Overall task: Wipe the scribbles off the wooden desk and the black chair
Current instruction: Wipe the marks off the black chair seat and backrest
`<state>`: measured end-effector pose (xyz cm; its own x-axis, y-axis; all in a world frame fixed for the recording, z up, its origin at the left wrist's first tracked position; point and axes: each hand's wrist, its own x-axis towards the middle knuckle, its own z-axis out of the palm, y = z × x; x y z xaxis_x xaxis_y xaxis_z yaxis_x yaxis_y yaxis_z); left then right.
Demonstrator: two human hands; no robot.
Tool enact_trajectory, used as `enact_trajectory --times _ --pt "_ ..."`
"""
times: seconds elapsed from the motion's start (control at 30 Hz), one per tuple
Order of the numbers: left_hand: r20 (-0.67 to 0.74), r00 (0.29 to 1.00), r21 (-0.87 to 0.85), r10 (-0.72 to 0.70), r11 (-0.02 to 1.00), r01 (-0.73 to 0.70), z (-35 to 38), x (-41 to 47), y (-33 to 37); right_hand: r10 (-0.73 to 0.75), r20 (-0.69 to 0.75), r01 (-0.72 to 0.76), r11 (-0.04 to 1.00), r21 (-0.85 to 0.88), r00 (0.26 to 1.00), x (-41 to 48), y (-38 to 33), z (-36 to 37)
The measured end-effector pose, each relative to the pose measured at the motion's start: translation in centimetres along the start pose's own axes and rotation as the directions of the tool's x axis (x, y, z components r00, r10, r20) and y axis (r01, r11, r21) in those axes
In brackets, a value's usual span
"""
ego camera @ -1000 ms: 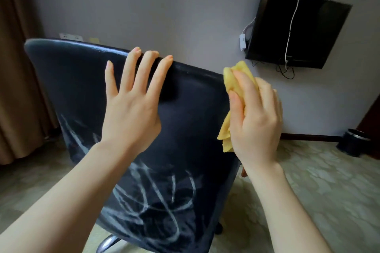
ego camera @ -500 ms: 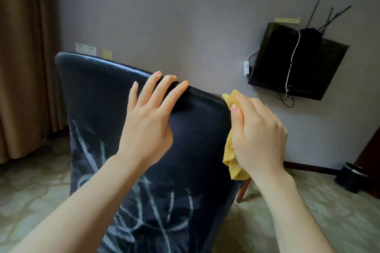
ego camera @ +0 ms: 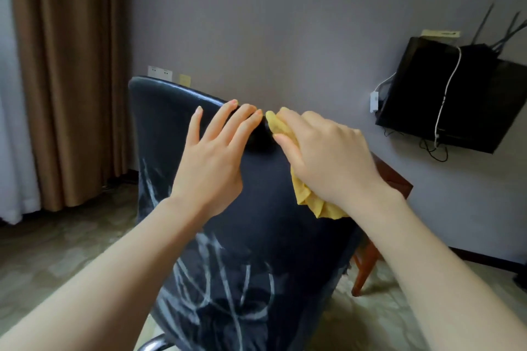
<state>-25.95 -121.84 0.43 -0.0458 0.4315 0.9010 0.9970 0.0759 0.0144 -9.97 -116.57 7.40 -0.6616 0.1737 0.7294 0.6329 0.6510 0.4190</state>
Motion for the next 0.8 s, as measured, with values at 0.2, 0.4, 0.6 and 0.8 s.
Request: enact_trajectory --times 0.2,0.4,0.6,0.8 --pt "0.049 0.999 0.029 -0.003 1.000 0.001 -0.7 0.0 0.5 0.083 -0.351 -0.057 0.995 0.085 0.933 -5.1 2.1 1.7" --pt "0.103 0.994 -0.016 -0.046 0.999 0.048 -1.2 -0.1 1.2 0.116 -0.553 -0.077 0.993 0.094 0.825 -10.7 3.0 5.3" --pt "0.166 0.983 -0.074 -0.077 0.993 0.090 -1.6 -1.9 0.9 -0.149 -0.495 0.050 0.977 -0.208 0.856 -9.9 2.4 5.3" --pt "0.308 0.907 -0.163 -0.287 0.924 0.347 0.9 -7.9 -0.2 -0.268 -0.337 0.168 0.940 -0.298 0.903 -9.2 1.3 6.4"
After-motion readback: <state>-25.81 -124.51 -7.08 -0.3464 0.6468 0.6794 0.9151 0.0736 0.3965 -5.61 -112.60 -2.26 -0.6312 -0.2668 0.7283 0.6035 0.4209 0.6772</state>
